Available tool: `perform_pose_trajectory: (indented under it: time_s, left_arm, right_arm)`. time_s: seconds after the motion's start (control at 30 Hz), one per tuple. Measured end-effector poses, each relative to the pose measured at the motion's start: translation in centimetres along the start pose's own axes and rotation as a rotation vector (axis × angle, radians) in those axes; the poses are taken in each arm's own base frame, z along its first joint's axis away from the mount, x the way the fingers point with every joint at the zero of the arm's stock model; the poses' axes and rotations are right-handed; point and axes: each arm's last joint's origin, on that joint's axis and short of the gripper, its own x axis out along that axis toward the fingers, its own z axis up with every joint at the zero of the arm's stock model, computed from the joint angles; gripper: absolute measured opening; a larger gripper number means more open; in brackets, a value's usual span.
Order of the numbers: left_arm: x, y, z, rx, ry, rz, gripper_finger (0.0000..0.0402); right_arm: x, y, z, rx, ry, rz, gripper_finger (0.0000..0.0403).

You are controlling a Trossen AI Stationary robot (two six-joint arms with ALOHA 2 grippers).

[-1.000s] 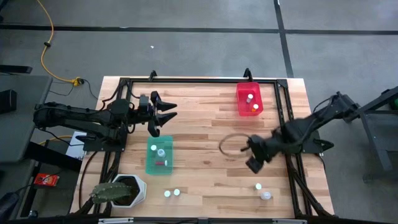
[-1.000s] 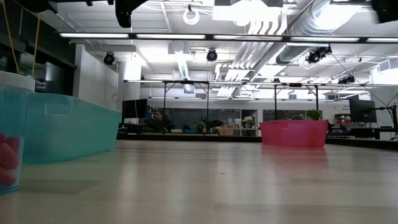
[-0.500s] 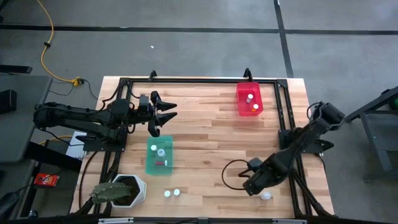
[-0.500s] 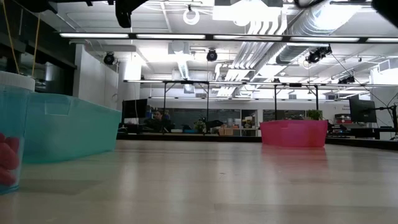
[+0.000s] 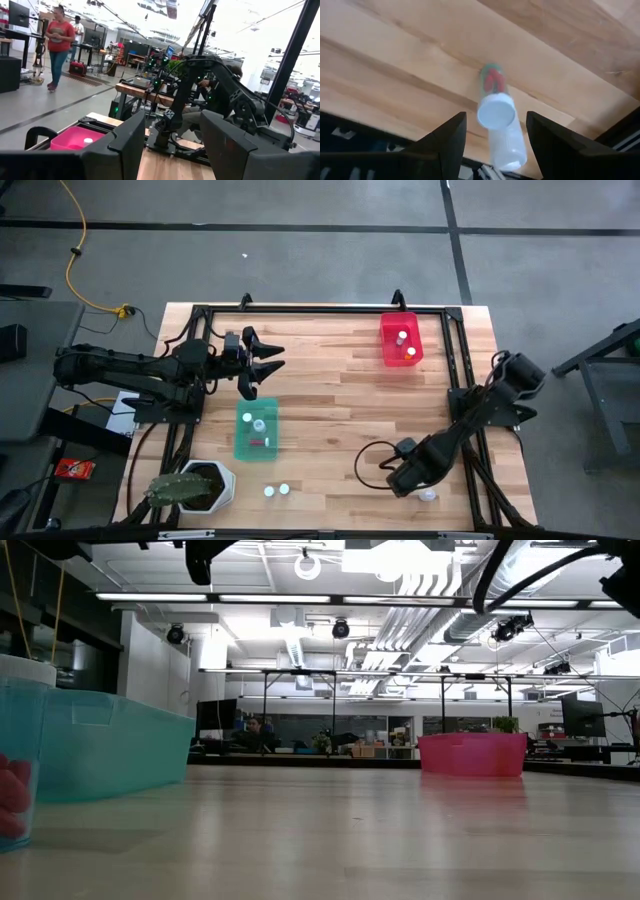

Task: Pick and place medicine bottles into bin by pill shape (circle, oval)
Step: Put the blue capsule bottle into the blue bin

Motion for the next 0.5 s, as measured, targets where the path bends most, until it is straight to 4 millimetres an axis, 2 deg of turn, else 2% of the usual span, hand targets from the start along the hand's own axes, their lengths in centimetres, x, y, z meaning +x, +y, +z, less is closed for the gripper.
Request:
perform_pose_trajectory:
  time_s: [0.23, 0.5]
  left_arm:
    - [0.0, 0.0, 0.0, 0.001, 0.005, 0.001, 0.0177]
    - [0.0, 0.0, 0.0, 0.001, 0.005, 0.001, 0.0177]
  right_arm:
    - [1.5, 0.5, 0.5, 0.015, -0.01, -0.047, 0.0199]
    - [1.6, 0.6, 0.7, 0.022, -0.007, -0.053, 0.0192]
